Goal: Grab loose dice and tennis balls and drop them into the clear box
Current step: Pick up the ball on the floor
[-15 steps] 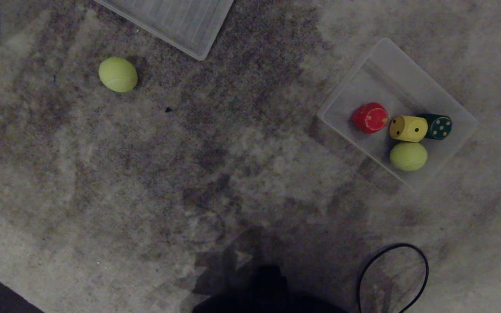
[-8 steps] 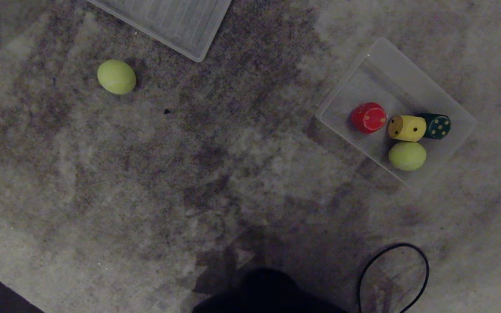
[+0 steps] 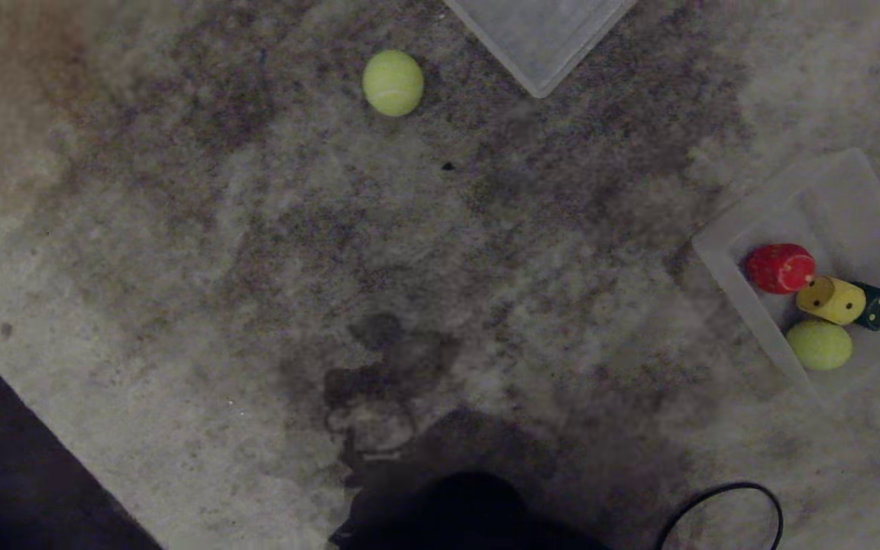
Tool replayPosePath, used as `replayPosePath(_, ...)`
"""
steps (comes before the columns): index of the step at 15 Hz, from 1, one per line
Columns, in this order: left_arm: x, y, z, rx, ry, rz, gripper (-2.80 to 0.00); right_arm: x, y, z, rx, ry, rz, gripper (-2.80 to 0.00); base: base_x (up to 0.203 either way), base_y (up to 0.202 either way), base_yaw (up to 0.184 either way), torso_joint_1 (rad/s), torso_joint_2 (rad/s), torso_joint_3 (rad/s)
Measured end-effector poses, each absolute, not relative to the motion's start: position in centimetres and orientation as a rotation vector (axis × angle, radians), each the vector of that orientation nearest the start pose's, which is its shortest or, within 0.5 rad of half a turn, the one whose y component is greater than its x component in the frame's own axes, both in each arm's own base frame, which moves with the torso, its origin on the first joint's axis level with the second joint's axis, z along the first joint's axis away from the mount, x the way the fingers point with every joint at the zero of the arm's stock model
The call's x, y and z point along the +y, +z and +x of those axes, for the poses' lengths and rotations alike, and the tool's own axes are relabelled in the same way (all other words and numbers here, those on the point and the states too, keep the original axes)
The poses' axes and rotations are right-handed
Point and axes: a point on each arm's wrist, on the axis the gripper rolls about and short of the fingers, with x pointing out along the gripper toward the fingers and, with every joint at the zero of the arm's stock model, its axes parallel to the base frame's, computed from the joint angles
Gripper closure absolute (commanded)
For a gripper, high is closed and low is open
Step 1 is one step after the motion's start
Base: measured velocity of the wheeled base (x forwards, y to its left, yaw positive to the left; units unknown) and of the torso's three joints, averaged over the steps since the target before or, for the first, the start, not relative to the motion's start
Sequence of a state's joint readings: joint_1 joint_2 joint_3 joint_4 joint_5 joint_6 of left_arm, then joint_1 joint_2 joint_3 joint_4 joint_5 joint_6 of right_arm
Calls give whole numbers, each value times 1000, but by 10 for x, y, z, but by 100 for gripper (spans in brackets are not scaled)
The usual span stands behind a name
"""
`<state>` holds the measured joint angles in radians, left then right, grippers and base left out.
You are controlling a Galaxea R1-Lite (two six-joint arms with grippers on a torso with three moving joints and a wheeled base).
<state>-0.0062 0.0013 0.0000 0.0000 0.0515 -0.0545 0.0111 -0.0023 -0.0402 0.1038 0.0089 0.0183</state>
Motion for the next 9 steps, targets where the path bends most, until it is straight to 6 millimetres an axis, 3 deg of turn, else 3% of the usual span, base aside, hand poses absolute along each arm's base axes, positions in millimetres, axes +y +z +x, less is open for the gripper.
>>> replayPosePath(9,1,76,-23,1,45,-55,0,0,76,-26,63,20,18,0,1,-8,164,2,2,1)
